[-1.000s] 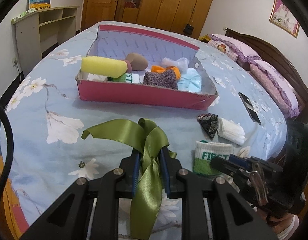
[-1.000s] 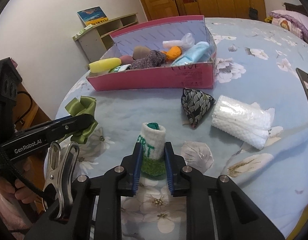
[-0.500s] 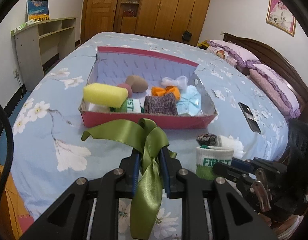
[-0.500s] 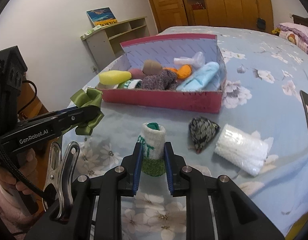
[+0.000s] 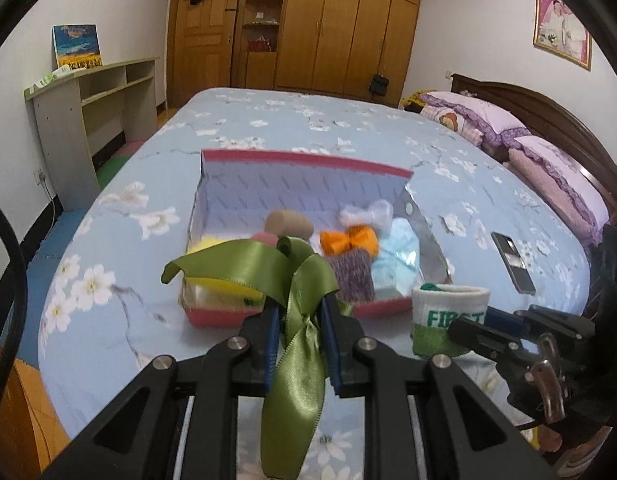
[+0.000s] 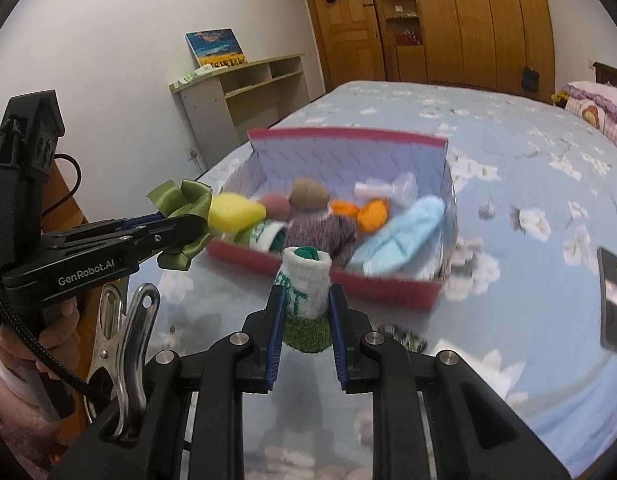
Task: Organize soft objects
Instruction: 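Carry the green ribbon and FIRST wristband into the box and open both tools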
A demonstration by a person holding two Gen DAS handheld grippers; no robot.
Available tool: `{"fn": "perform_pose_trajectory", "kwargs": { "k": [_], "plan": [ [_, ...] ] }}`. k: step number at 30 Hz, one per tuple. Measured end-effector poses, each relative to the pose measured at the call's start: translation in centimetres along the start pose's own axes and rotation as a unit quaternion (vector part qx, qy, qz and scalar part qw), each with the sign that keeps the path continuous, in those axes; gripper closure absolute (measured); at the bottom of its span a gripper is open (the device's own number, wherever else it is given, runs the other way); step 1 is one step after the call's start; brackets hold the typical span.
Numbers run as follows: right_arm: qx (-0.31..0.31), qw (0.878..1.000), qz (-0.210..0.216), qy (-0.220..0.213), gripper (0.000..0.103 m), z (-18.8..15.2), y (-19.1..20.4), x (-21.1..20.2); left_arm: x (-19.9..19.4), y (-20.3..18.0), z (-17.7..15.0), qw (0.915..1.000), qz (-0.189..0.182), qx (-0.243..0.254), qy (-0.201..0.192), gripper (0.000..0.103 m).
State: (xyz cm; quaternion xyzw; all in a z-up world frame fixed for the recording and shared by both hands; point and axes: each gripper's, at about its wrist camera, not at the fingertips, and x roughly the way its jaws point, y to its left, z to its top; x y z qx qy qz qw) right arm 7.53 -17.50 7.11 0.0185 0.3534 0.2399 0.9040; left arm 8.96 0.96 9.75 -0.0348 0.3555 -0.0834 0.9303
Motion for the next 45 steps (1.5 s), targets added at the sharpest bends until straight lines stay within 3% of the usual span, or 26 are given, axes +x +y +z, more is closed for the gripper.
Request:
{"fn": "perform_pose_trajectory", "kwargs": {
  "k": [25, 36, 45],
  "plan": [
    [0.024, 0.999, 0.01, -0.027, 0.081, 7.6, -3.1, 8.2, 9.2, 2.7, 6.0, 0.9995, 0.019, -0.024, 0.01, 0.083],
    [0.034, 0.999, 0.0, -0.024, 0.081, 7.7, -4.7, 12.6, 12.8, 3.4, 6.4, 0.9985, 0.043, -0.026, 0.019, 0.083],
    [0.042, 0.999, 0.006, -0.025, 0.081, 7.2, -5.6, 13.8, 15.4, 4.0, 5.7, 0.9976, 0.047, -0.039, 0.031, 0.082]
  ]
}}
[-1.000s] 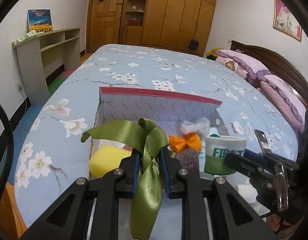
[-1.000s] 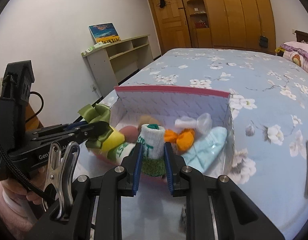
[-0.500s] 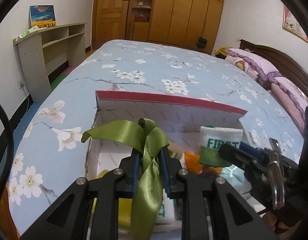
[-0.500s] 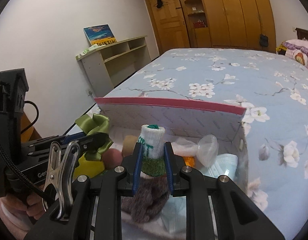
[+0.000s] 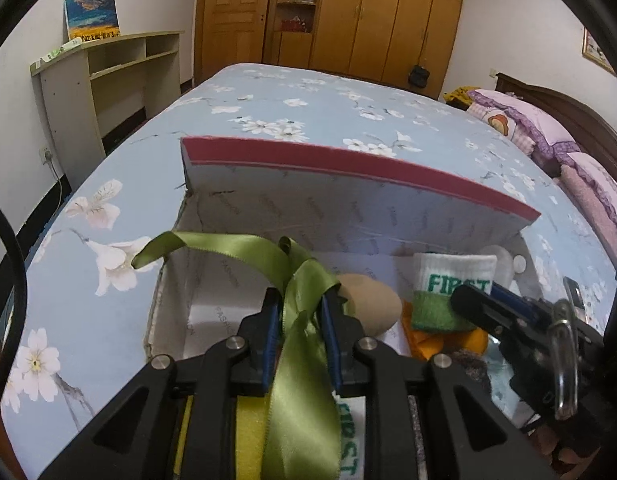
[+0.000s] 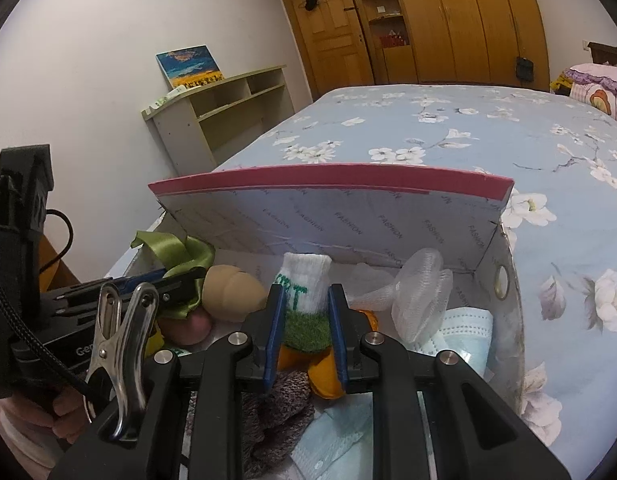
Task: Organize soft objects
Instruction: 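Carry the green ribbon and FIRST wristband into the box and open both tools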
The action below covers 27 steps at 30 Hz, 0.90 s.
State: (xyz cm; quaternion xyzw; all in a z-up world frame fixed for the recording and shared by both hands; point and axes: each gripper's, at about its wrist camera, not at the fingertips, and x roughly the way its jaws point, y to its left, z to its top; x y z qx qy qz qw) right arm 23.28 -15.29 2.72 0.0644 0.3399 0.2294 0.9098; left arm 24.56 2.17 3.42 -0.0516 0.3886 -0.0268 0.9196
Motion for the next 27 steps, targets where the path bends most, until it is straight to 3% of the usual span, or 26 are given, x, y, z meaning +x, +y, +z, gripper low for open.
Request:
{"fn": "perform_pose_trajectory", "kwargs": {
  "k": [6, 11, 19, 22, 27],
  "plan": [
    [0.005, 1.0, 0.002, -0.002, 0.081, -0.3, -0.3, 0.2, 0.1, -0.1, -0.2, 1.0, 0.002, 0.005, -0.004, 0.08],
    [-0.001, 1.0, 0.001, -0.009, 0.079, -0.4, 0.0, 0.1, -0.4, -0.6, -0.5, 0.9998, 0.013, 0.012, -0.008, 0.066],
    [-0.01, 1.0, 0.01, -0.028, 0.062, -0.4, 0.6, -0.9, -1.0, -0.4, -0.7, 0.9997, 0.021, 0.012, -0.006, 0.056],
    [-0.017, 0.999, 0.0, -0.039, 0.06, -0.1, 0.9, -1.4, -1.4, -0.2, -0.6, 0.9996, 0.025, 0.009, -0.004, 0.055],
    [-0.01, 0.999, -0.001, -0.045, 0.06, 0.2, 0.8, -2.3, -2.5, -0.2, -0.3, 0.9996, 0.025, 0.011, -0.007, 0.041]
  ]
}}
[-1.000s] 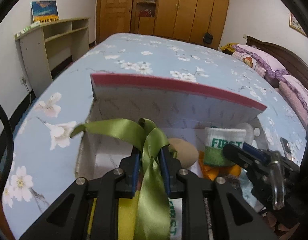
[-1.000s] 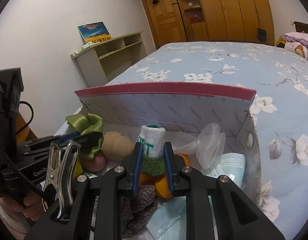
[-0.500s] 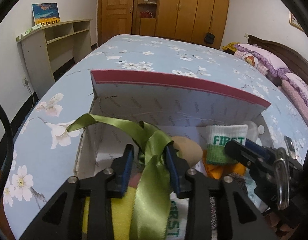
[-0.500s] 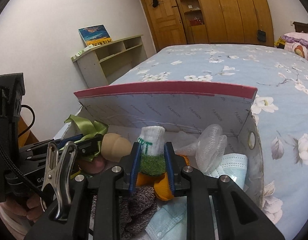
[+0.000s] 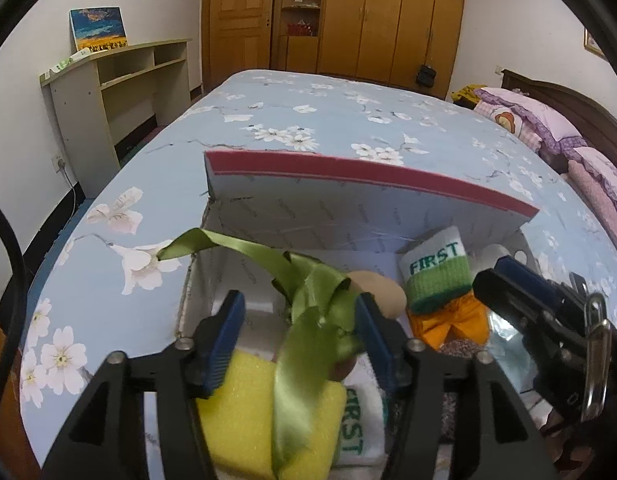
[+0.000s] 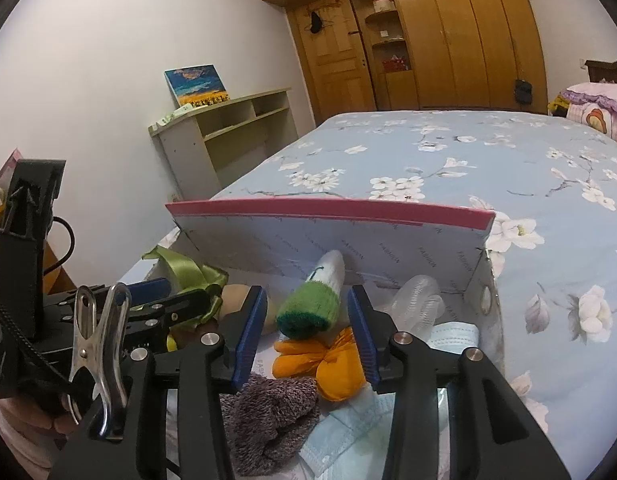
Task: Organize soft objects
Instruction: 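Carry the green ribbon and FIRST wristband into the box and open both tools, then lift both open tools out of the box and move toward the pouch and towel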
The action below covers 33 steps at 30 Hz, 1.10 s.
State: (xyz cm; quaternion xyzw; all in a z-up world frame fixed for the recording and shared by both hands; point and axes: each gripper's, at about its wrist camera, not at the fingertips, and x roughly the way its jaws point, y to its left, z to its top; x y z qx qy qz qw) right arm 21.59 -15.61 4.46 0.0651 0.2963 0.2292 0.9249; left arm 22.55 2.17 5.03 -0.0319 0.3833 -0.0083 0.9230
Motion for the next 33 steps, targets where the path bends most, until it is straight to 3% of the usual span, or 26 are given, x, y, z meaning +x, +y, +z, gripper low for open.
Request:
{"fn": "perform_pose_trajectory", "kwargs": {
  "k": [20, 33],
  "plan": [
    [0.014, 1.0, 0.006, 0.0, 0.059, -0.2, 0.9, -5.3, -4.8, -0.9, -1.3, 0.9998, -0.019, 0.009, -0.001, 0.041],
    [0.042, 0.999, -0.003, 0.021, 0.059, -2.4, -0.5, -9.2, -7.7, -2.8, -3.6, 0.9985, -0.051, 0.019, 0.001, 0.041]
  ]
}}
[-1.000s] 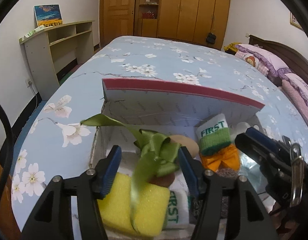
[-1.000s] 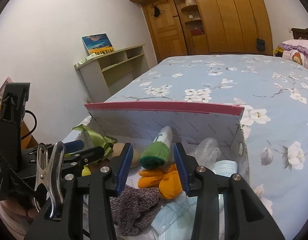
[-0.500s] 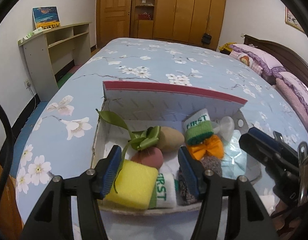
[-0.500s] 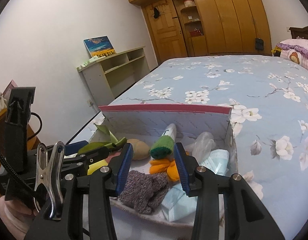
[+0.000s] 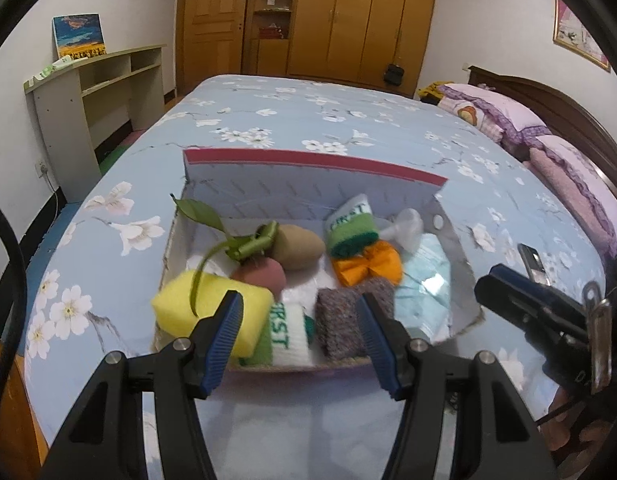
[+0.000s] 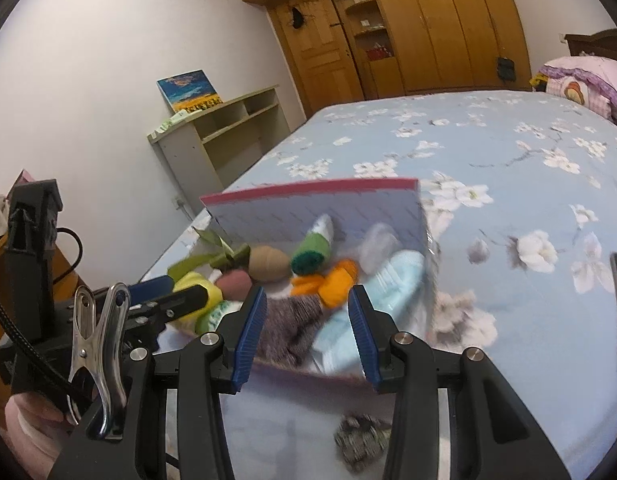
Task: Organize soft objects
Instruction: 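Lift both open tools out of the box and move toward the pouch and towel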
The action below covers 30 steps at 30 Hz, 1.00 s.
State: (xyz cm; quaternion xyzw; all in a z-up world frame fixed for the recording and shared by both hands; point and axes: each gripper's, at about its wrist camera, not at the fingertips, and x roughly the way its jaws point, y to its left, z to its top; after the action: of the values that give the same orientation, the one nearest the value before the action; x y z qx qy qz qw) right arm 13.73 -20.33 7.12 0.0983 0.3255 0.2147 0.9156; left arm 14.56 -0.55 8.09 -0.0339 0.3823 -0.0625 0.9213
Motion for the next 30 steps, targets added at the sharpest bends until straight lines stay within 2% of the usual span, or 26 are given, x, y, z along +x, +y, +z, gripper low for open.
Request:
{"fn": "perform_pose_trajectory", "kwargs": {
  "k": [14, 30],
  "plan": [
    [0.009, 0.999, -0.03, 0.03, 0.059, -4.1, -2.5, -2.8, -0.5, -2.8, -2.8, 0.9986, -0.038, 0.016, 0.032, 0.041],
    [0.005, 0.994, -0.082, 0.069, 0.059, -8.2, -5.6, -4.3, -0.7, -6.3, -5.4, 0.9958, -0.06, 0.045, 0.053, 0.041]
  ]
}}
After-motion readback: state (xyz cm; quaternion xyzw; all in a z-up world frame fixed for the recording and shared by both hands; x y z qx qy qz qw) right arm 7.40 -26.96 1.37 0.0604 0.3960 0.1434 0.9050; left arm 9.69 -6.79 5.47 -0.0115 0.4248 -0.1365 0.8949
